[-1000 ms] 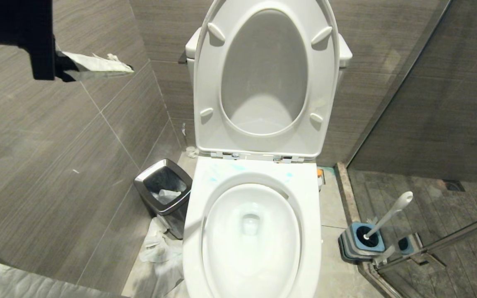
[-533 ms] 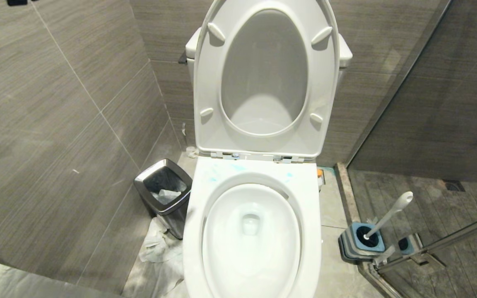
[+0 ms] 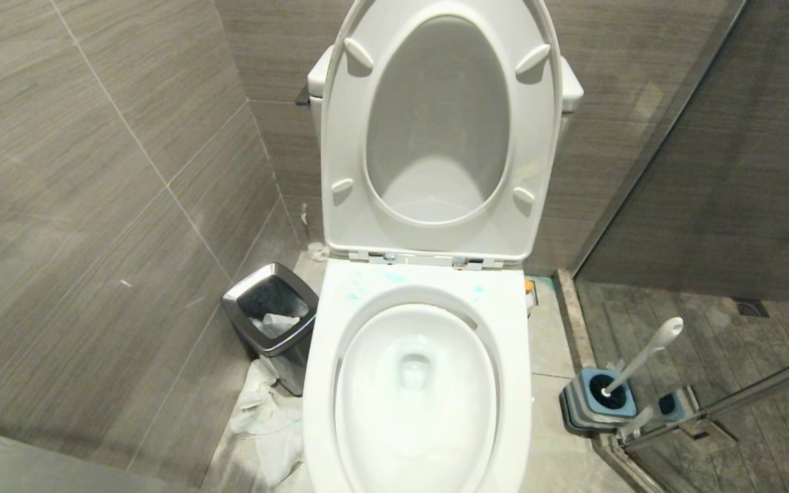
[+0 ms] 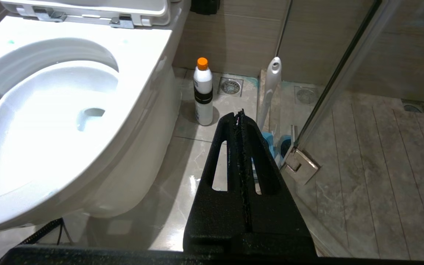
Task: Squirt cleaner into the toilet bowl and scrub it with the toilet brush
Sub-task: Pour in the cleaning agent
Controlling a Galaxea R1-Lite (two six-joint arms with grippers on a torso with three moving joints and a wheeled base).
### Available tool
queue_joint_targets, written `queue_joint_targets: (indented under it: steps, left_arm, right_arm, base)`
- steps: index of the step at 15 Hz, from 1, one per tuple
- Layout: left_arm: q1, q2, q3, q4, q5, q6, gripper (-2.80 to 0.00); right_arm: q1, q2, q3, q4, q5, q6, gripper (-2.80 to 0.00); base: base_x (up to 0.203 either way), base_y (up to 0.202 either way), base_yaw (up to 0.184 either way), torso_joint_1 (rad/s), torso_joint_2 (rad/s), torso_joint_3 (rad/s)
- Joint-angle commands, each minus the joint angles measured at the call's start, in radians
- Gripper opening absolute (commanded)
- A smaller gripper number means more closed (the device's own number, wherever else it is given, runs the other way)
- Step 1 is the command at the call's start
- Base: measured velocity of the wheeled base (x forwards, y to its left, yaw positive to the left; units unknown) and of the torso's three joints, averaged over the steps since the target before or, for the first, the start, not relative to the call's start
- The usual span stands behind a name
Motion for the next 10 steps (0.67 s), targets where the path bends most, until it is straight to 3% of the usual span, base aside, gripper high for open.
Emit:
queue_joint_targets:
  steps: [1, 10]
  left_arm:
    - [0.057, -0.093, 0.048, -0.001, 0.0, 0.006, 0.0]
    - [0.081, -0.12, 0.067, -0.046, 0.005, 0.018, 0.0]
  right_arm:
    - [0.0, -0.001, 0.025, -0.001, 0.0, 0.0, -2.8]
    - [0.0, 0.0, 0.025, -0.001, 0.0, 0.0, -2.8]
  base:
    - [0.0, 0.0, 0.0, 0.0, 0.0, 0.0]
    - [0.0, 0.0, 0.0, 0.0, 0.0, 0.0]
